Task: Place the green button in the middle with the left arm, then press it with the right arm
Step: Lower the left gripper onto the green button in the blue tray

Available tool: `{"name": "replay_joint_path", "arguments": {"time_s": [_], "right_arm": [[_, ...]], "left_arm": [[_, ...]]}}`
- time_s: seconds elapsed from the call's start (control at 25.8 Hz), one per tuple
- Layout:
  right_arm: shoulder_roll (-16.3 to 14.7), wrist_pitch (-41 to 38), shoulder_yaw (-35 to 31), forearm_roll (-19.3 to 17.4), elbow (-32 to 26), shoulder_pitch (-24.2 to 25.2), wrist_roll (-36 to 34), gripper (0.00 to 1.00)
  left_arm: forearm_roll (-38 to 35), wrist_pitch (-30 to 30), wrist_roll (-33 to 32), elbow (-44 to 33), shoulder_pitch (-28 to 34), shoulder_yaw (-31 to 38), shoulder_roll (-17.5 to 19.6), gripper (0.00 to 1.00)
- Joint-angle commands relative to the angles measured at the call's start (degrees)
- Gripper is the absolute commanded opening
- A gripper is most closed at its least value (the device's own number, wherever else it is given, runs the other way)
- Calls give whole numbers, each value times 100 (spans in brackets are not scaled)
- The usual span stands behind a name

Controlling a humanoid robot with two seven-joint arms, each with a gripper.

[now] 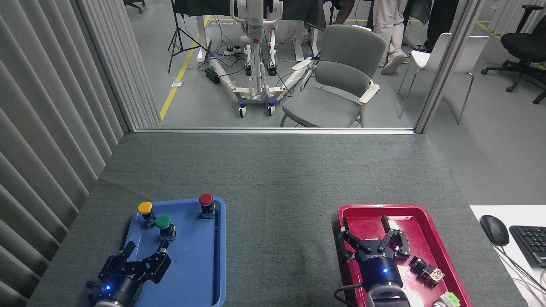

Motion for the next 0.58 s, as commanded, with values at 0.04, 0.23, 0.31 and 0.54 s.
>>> {"name": "replay_joint_path", "arguments": {"time_s": [0.04, 0.23, 0.31, 0.54], "right_arm": [[-9, 9, 0, 0, 0, 0, 1, 100], [-9, 0, 0, -8, 0, 0, 1, 100], [-9, 0, 0, -8, 0, 0, 1, 100], [0, 0, 0, 0, 0, 0, 1, 100]], "left_arm": [[-484, 591, -503, -80, -48, 3, -224, 99], [-1108, 785, -775, -54, -250, -23, -514, 99], [-1328, 802, -951, -1, -391, -32, -672, 98], [-1882, 1242, -863, 632, -707, -50, -1032, 98]]}}
